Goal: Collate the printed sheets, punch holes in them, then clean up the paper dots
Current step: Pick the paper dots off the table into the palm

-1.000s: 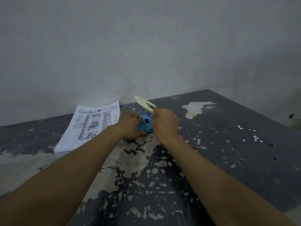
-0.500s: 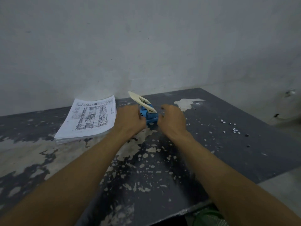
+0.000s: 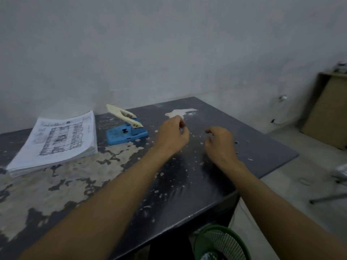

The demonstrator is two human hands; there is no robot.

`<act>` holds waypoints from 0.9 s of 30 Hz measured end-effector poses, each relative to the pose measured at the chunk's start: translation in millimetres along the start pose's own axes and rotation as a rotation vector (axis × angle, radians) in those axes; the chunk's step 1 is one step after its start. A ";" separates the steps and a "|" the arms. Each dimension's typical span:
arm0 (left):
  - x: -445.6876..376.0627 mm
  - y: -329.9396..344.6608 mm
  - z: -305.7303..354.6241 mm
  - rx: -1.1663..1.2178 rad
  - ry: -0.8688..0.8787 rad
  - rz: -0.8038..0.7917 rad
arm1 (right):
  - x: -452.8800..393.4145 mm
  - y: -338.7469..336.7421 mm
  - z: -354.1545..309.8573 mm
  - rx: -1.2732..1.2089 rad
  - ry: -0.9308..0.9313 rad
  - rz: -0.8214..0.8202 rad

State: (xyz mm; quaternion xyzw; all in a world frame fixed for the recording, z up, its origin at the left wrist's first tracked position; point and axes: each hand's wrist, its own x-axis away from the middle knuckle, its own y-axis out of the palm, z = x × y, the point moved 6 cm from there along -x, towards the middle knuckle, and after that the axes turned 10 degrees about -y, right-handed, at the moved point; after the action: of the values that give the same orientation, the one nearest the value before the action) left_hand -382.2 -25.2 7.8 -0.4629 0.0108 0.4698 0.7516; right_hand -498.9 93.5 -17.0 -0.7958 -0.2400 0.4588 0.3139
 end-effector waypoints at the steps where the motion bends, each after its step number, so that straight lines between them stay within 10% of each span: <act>1: -1.7 13.8 3.8 0.063 -0.032 -0.037 | 1.0 -5.4 14.0 0.031 0.037 -0.003; 9: -7.8 86.2 -5.5 0.556 -0.460 -0.155 | 11.3 -6.1 70.6 0.170 0.129 -0.125; 27: -2.9 88.8 -31.6 0.906 -0.573 -0.052 | -10.8 7.7 53.7 0.221 0.019 -0.184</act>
State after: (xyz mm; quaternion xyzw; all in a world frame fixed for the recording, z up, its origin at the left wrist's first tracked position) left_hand -434.2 -37.9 -69.7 0.0545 -0.0048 0.5067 0.8604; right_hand -550.5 95.9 -36.9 -0.7353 -0.2572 0.4442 0.4425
